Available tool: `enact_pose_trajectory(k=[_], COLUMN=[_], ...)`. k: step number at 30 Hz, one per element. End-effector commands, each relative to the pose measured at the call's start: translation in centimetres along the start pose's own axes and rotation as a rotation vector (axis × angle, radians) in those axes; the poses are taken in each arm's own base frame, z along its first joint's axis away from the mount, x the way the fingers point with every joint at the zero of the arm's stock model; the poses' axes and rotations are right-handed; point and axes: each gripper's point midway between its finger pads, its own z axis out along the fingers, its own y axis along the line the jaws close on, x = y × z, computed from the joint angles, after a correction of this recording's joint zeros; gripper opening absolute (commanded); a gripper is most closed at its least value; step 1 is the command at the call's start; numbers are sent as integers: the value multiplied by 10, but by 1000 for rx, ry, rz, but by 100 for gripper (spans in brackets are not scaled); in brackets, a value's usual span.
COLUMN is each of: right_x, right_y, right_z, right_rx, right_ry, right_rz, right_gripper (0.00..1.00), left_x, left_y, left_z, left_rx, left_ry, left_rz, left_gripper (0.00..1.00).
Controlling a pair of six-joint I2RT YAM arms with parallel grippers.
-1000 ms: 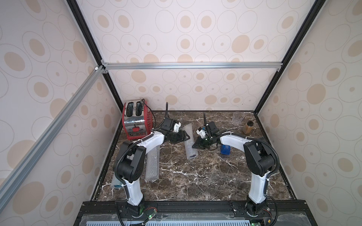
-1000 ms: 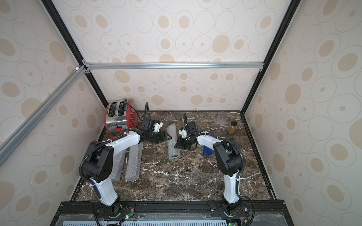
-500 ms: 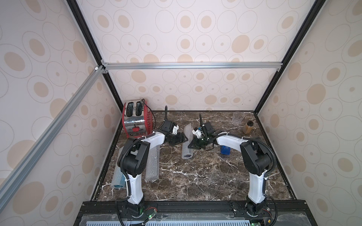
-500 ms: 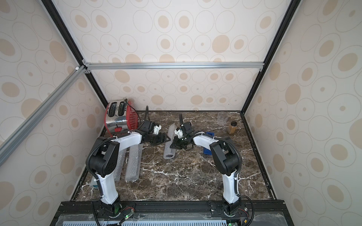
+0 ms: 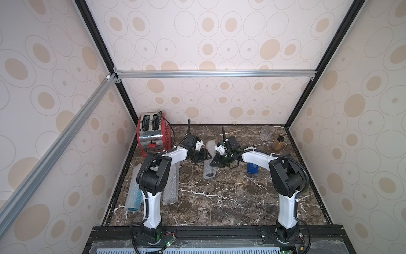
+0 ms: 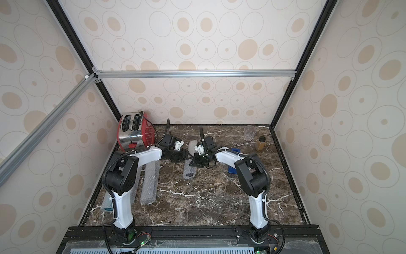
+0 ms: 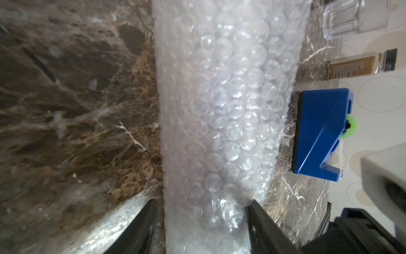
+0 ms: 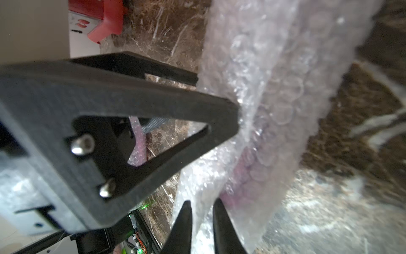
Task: Wrap wine bottles in bubble wrap
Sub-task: Wrap the wine bottle in bubble wrap.
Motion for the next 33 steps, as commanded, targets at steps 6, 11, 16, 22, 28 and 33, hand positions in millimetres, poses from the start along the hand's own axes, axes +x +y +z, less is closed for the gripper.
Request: enact_pose_trajectory(k=[6, 11, 16, 22, 28, 33], right_x=[5, 5, 7, -1, -3, -2], right_y=[-15, -16, -17, -5, 12, 19], right_z=[-15, -7, -5, -23, -11, 0], right_rx=[101, 87, 87, 86, 4, -30], right_ry=[6, 15, 28, -8, 8, 11], right_rz=[59, 72, 74, 53, 75, 81], right_gripper=[31, 31, 29, 29, 29, 23], left_x=[6, 4, 2, 5, 5, 6], left_y=[20, 19, 19, 25, 24, 25], left_z=[3, 1, 1, 4, 5, 7], left_rx=[-66, -72, -78, -97, -90, -88], left_ry=[16, 15, 16, 21, 25, 30], left_rz=[-11, -7, -8, -17, -23, -31], left_gripper=[62, 62, 62, 62, 61, 61])
